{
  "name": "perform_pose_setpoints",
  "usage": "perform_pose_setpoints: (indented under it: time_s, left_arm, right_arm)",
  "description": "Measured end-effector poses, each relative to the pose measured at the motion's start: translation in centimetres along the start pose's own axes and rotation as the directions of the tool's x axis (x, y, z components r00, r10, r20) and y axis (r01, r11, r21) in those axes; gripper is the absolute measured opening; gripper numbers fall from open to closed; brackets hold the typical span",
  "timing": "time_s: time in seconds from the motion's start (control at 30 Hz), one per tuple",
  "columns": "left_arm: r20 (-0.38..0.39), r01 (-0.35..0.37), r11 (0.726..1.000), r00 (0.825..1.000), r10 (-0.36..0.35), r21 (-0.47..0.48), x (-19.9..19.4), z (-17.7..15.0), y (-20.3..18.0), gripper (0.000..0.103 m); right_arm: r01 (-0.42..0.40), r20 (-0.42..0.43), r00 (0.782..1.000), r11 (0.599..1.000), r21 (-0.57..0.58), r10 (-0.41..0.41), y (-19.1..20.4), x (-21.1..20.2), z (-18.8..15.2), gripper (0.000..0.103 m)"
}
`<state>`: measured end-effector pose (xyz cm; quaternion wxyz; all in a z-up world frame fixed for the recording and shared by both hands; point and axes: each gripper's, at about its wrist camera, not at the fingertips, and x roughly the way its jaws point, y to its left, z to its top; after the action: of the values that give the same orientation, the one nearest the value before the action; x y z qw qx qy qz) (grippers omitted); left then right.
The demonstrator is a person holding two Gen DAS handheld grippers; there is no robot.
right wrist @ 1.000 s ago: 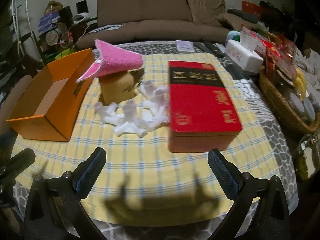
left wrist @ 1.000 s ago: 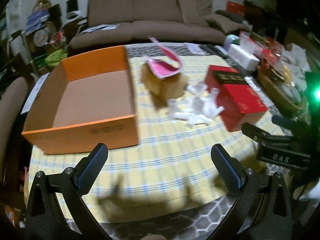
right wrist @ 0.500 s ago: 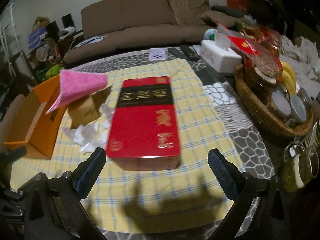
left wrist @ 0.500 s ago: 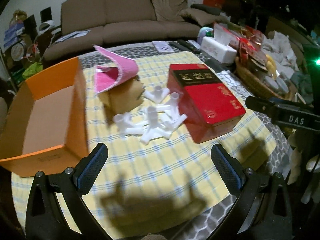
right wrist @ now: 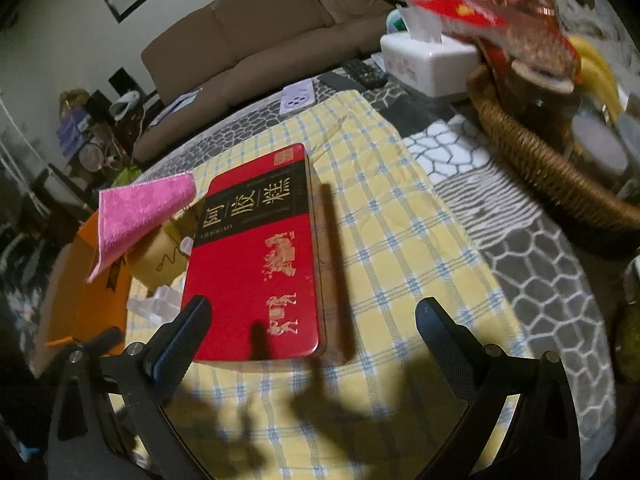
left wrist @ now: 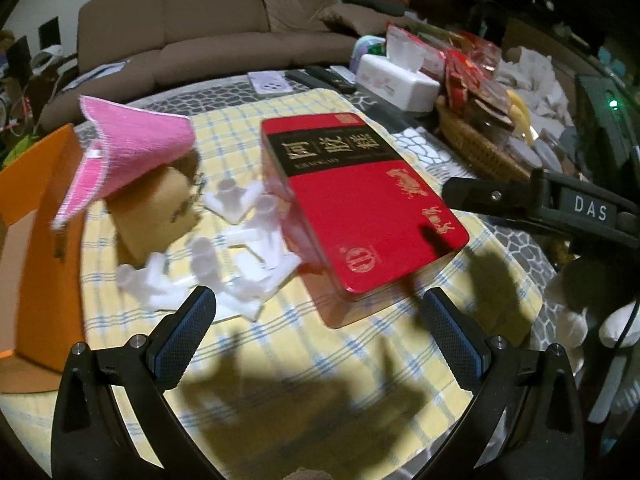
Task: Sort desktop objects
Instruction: 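Move both tools toward the red tin box on the tablecloth, then close the left and right tools on opposite sides of the red tin box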
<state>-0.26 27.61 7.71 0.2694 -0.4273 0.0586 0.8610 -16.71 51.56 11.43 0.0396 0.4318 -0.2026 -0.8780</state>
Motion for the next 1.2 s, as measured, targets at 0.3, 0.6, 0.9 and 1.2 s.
perform_pose_setpoints:
  time_s: [0.3,0.6,0.9,1.2]
  left_arm:
    - [-0.022,0.046,0.998,0.999,-0.045,0.033,2.4,0.2,-1.5,0.103]
    - [-0.03,0.136,0.985,0.991,-0.134,0.104,2.9,0.9,-3.2,0.098]
    - [-0.026,0.185,0.983,0.982,-0.185,0.016,1.5,0.7,-2.9,0.097]
    - [-0.048,0.23,0.972,0.972,-0.228,0.044,-1.8,-2.2,-4.1,0.097]
  right_arm:
    - [-0.147,-0.094,0.982,0.975,0.165,0.164,-1.9,3.3,-1.3,0.085]
    - [-0.191,-0.093,0.974,0.968,0.161,0.207,-1.6,3.7,-1.6,0.078]
    - [-0.169,-0.128,0.975,0.979,0.118,0.183,-0.5,2.7,-2.3,0.077]
    - [-0.171,-0.198,0.963,0.982,0.085,0.185,0.3,0.3,-5.3,0.078]
